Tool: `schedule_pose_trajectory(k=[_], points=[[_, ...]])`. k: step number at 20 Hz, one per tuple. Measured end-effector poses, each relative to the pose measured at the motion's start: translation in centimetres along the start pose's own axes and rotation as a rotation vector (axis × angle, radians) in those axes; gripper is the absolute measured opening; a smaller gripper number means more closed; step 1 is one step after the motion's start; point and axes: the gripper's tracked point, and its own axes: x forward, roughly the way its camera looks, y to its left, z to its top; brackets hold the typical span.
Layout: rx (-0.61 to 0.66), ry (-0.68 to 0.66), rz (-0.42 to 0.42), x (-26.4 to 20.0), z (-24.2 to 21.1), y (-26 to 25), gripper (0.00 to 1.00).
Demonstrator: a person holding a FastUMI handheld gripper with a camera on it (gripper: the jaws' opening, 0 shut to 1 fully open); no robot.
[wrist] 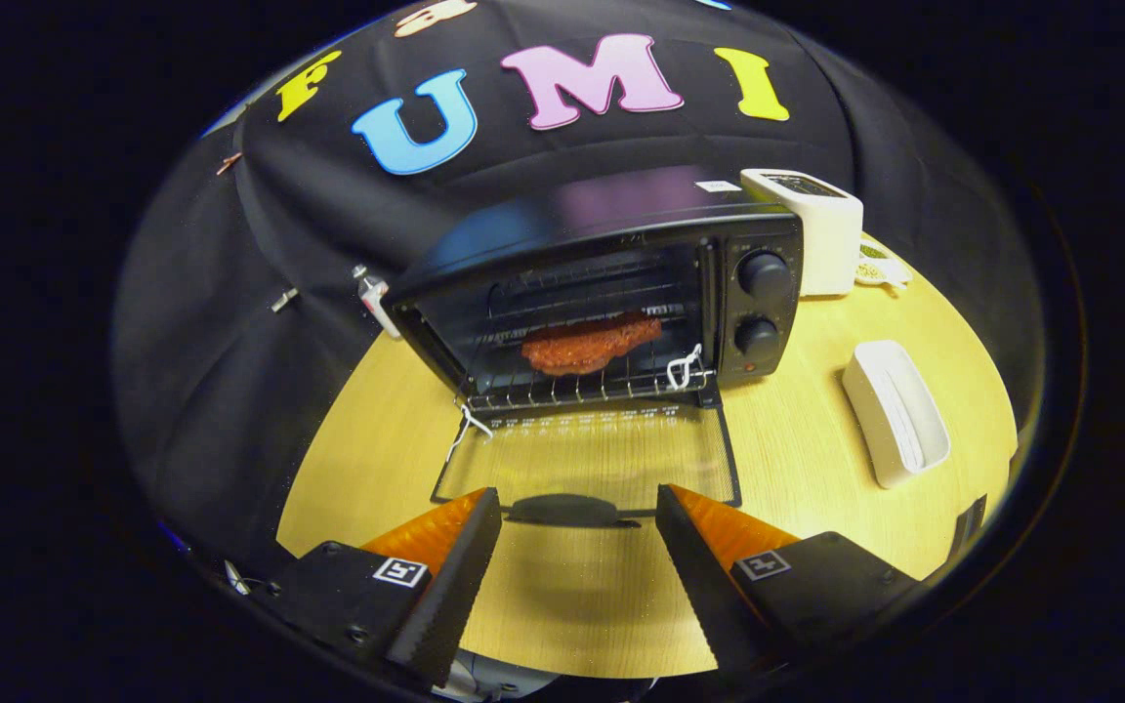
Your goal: Open the toaster oven, put the food inside, and close the toaster oven door.
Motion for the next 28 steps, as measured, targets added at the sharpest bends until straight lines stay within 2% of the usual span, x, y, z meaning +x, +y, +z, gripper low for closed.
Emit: schedule_pose_trajectory(k=[10, 16, 25, 28], points=[[-0.065, 0.122, -0.076, 2.8, -5.5, 0.2, 0.98], [-0.076, 0.149, -0.136, 4.4, -6.6, -0.6, 0.98], [-0.119, 0.166, -0.183, 6.9, -7.4, -1.2, 0.99], [-0.063, 0.166, -0.192, 7.2, -6.8, -1.3, 0.99]])
